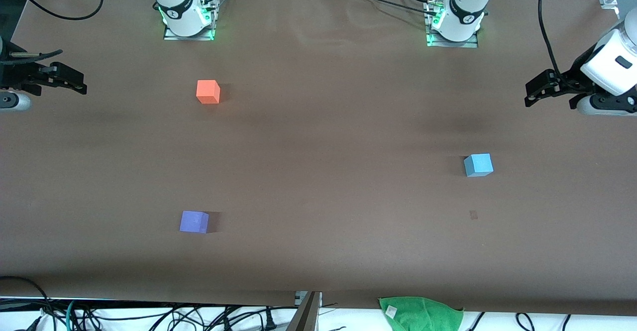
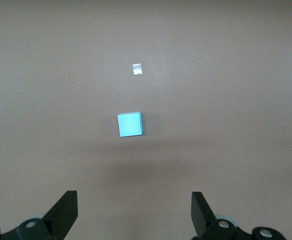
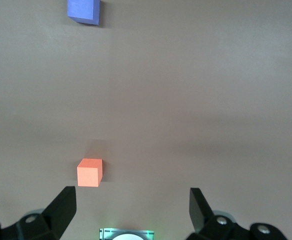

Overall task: Place blue block between orange and purple blocks
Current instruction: 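Move the open left gripper down over the light-blue cube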

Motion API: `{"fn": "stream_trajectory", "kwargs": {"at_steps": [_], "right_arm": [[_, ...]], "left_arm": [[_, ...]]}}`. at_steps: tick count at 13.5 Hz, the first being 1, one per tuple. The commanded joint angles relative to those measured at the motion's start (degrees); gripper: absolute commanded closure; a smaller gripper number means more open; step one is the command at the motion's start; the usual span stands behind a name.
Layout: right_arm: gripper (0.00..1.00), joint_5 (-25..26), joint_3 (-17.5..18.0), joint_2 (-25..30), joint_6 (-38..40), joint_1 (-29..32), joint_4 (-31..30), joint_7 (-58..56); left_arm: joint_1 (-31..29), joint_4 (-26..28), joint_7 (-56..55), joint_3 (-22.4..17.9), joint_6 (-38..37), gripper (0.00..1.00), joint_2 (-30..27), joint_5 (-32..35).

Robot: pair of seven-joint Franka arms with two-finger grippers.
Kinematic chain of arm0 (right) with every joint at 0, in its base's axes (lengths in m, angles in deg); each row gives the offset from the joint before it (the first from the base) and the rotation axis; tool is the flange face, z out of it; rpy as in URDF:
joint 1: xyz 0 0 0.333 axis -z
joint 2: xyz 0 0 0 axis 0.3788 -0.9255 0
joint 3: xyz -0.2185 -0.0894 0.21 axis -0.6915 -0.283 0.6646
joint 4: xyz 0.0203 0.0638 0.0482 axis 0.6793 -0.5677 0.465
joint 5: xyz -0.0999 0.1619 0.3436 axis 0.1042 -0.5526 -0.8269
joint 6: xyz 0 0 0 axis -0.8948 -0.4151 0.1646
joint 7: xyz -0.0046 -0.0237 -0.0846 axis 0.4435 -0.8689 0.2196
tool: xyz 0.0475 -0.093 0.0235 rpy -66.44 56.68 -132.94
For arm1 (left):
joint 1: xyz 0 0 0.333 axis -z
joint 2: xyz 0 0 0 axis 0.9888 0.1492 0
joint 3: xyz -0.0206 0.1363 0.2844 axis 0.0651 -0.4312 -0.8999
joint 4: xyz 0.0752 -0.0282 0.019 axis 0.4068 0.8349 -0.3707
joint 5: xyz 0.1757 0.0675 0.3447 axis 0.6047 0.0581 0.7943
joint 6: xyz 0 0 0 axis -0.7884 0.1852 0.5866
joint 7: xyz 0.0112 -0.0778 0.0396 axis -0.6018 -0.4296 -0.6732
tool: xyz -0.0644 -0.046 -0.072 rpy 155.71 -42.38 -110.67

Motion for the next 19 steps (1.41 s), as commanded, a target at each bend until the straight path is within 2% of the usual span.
{"fn": "stream_trajectory", "kwargs": {"at_steps": [1, 4, 6, 10, 16, 19], "right_arm": [[0.0, -0.6, 0.0, -0.5, 0.3, 0.4, 1.4, -0.9], [0.0, -0.6, 0.0, -0.5, 0.3, 0.4, 1.4, -0.9], [0.0, -0.6, 0.0, -0.5, 0.3, 0.4, 1.4, -0.9], [0.0, -0.6, 0.0, -0.5, 0.3, 0.4, 1.4, -0.9], [0.0, -0.6, 0.0, -0.5, 0.3, 0.4, 1.4, -1.0], [0.0, -0.6, 0.0, -0.5, 0.3, 0.4, 1.4, -0.9]], "left_arm": [[-2.0, 0.1, -0.1, 0.1, -1.6, 0.0, 0.7, -0.3], [-3.3, 1.3, -1.1, 0.1, -1.6, 0.0, 3.0, -0.5], [-3.4, 5.0, -2.2, 0.1, -0.5, 0.0, 3.8, -1.0], [-2.5, 15.2, -6.8, 0.9, 11.4, 0.0, 5.2, -1.0], [-2.7, 16.6, -10.1, 2.0, 18.2, 0.0, 14.4, -2.3], [-3.2, 23.0, -9.9, 2.0, 28.1, 0.0, 15.7, -2.4]]}}
